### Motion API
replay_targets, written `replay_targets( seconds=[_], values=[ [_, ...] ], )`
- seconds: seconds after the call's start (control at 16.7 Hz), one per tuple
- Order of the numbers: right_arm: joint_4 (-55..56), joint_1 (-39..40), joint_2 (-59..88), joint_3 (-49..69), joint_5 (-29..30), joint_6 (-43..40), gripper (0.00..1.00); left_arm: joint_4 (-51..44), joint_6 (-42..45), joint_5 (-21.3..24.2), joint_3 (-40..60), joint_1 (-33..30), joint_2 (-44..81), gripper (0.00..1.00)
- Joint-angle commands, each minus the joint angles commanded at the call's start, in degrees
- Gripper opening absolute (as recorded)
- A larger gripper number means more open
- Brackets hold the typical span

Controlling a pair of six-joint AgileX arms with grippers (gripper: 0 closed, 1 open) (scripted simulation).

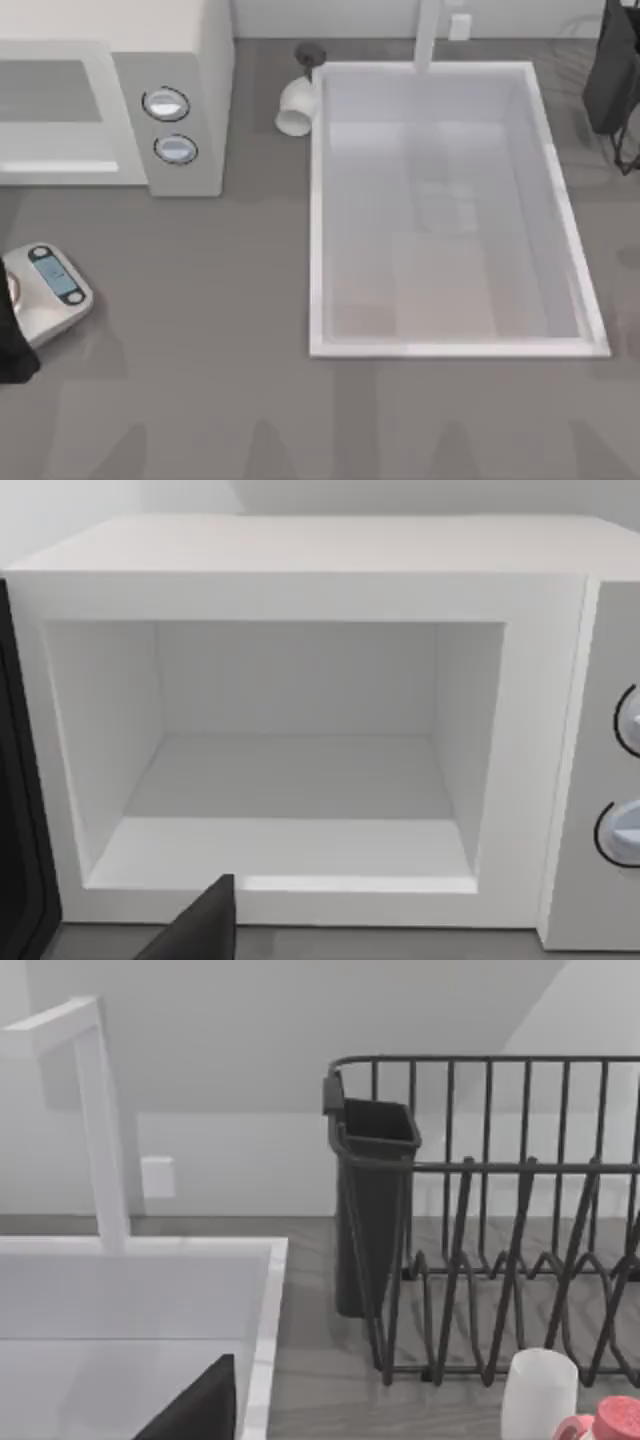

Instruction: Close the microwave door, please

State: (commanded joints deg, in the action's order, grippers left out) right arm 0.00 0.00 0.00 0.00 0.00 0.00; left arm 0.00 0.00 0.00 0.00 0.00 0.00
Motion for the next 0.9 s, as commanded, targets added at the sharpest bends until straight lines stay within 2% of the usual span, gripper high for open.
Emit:
replay_targets(
  seconds=[0.06,0.84,0.9],
  values=[
    [0.0,0.0,0.0,0.0,0.0,0.0,1.0,0.0,0.0,0.0,0.0,0.0,0.0,1.0],
    [0.0,0.0,0.0,0.0,0.0,0.0,1.0,0.0,0.0,0.0,0.0,0.0,0.0,0.02],
    [0.0,0.0,0.0,0.0,0.0,0.0,1.0,0.0,0.0,0.0,0.0,0.0,0.0,0.0]
  ],
)
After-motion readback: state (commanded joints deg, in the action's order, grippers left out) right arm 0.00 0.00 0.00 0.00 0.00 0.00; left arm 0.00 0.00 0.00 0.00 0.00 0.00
